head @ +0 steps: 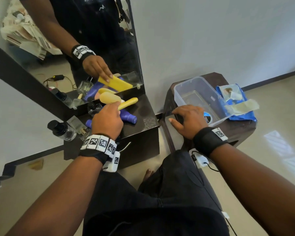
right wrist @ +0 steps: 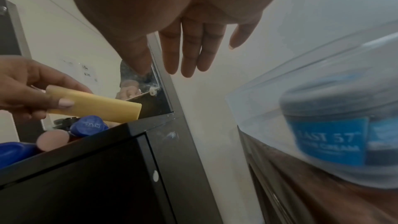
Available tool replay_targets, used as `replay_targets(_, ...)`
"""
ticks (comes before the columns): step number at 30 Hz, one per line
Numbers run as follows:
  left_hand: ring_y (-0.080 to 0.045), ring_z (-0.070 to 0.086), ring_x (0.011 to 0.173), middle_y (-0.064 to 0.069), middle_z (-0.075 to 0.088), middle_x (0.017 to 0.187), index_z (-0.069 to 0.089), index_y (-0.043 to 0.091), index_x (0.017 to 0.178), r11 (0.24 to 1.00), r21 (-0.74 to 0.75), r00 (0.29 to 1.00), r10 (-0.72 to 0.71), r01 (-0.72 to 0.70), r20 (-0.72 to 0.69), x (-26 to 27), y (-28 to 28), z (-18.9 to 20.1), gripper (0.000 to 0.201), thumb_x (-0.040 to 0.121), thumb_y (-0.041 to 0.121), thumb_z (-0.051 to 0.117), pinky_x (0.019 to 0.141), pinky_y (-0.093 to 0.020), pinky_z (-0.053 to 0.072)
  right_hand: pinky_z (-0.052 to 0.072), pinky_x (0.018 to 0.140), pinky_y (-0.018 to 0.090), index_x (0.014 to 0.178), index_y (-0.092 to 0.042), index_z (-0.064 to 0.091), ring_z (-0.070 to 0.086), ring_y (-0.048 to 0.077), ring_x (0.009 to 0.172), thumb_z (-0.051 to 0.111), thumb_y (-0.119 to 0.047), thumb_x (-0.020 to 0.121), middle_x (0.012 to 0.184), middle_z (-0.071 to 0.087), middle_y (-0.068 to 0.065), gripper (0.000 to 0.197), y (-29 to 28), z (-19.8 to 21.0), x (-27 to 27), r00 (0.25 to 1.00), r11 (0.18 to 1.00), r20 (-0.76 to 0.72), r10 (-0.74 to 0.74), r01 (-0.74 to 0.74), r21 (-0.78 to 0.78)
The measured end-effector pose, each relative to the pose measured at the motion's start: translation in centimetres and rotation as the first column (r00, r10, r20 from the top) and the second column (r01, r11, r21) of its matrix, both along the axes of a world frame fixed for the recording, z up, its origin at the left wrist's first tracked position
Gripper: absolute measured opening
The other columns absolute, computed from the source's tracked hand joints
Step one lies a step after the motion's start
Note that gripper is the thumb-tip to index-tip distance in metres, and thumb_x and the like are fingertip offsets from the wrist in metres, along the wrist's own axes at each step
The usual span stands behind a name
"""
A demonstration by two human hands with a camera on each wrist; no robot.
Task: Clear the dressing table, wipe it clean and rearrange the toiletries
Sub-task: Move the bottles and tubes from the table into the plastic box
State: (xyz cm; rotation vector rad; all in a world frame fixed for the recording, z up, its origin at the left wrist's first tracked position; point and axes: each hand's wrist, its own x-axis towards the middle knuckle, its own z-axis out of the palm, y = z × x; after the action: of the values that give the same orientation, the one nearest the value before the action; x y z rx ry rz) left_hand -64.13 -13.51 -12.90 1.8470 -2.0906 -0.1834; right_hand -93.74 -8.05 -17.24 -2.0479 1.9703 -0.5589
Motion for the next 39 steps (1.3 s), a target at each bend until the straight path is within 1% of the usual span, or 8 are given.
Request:
replay_targets(5,-0.037,0.073,0.096,-0.009,0.074,0.119,0.069,0.011,0.129,0.947,-0.274,0.982,-0.184,0.169,-0.031,-1.2,2.4,1.2,0.034,0.095,0.007,0.067,0.074,-0.047,0.060,0.047,0.106,0.048,0.131,-0.022,0.065,0.057,0.020,0.118,0.066,-0.044,0.094,0.126,0.067,0.002,0.044,0.1,0.7,1.1,0.991,0.992,0.121,0.050,-0.035,-0.124)
replay_targets(9,-0.029,0.073,0.091,-0.006,0.074,0.121,0.070,0.013,0.128,0.888,-0.241,0.916,-0.401,0.392,0.012,-4.1,3.6,1.3,0.035,0.094,0.010,0.066,0.066,-0.037,0.057,0.036,0.111,0.042,0.146,-0.022,0.052,0.045,0.026,0.132,0.076,-0.044,0.082,0.145,0.051,0.010,0.072,-0.4,1.2,1.7,0.996,0.963,0.038,0.084,-0.072,-0.261)
replay_targets(14,-0.026,0.073,0.101,-0.004,0.070,0.130,0.067,0.016,0.132,0.790,-0.179,0.797,-0.602,0.587,-0.042,-8.7,3.5,0.2,0.040,0.094,0.011,0.062,0.075,-0.041,0.063,0.046,0.090,0.048,0.108,-0.027,0.075,0.055,0.026,0.111,0.070,-0.038,0.088,0.120,0.065,0.002,0.024,-0.8,1.2,1.0,0.994,0.981,-0.083,0.076,-0.090,-0.174)
replay_targets(20,-0.023,0.052,0.137,0.002,0.033,0.163,0.037,0.028,0.158,0.853,-0.002,0.819,-0.502,0.522,-0.280,-14.4,2.9,-2.0,0.082,0.087,0.032,0.077,0.097,-0.041,0.056,0.041,0.076,0.024,0.111,-0.024,0.078,0.058,0.013,0.090,0.074,-0.032,0.092,0.104,0.072,-0.002,0.021,-0.9,1.8,-4.2,0.931,0.958,0.241,-0.274,0.286,-0.018)
replay_targets(22,-0.026,0.048,0.142,-0.001,0.028,0.166,0.022,0.028,0.163,0.852,0.149,0.846,-0.448,0.502,-0.288,-16.1,2.3,-3.6,0.094,0.087,0.035,0.076,0.107,-0.045,0.051,0.040,0.079,0.023,0.113,-0.023,0.077,0.059,0.014,0.089,0.075,-0.035,0.091,0.104,0.073,-0.001,0.026,-1.0,1.5,-5.9,0.878,0.912,0.263,-0.399,0.411,0.013)
replay_targets(27,-0.033,0.035,0.152,-0.009,0.022,0.171,0.018,0.018,0.164,0.761,0.440,0.876,-0.450,0.477,-0.172,-19.4,0.8,-6.7,0.099,0.089,0.051,0.074,0.121,-0.048,0.037,0.043,0.081,0.029,0.113,-0.020,0.068,0.062,0.019,0.087,0.071,-0.038,0.092,0.101,0.071,0.002,0.028,-1.2,0.7,-9.0,0.741,0.807,0.364,-0.565,0.589,0.053)
replay_targets(34,-0.032,0.037,0.150,-0.008,0.025,0.169,0.019,0.012,0.163,0.736,0.467,0.870,-0.444,0.491,-0.214,-21.4,0.0,-8.1,0.099,0.090,0.051,0.073,0.119,-0.045,0.038,0.041,0.066,0.019,0.106,-0.021,0.061,0.061,0.017,0.083,0.067,-0.021,0.094,0.092,0.065,-0.002,0.013,-1.3,-0.4,-9.7,0.755,0.837,0.381,-0.534,0.534,0.117)
replay_targets(39,-0.028,0.025,0.158,-0.004,0.003,0.176,0.003,0.012,0.167,0.700,0.510,0.866,-0.426,0.499,-0.263,-21.6,-1.2,-7.5,0.101,0.094,0.027,0.070,0.122,-0.037,0.030,0.052,0.079,0.031,0.108,-0.020,0.065,0.064,0.022,0.091,0.064,-0.007,0.092,0.099,0.069,0.003,0.021,-2.3,-1.6,-9.2,0.827,0.898,0.350,-0.440,0.408,0.164)
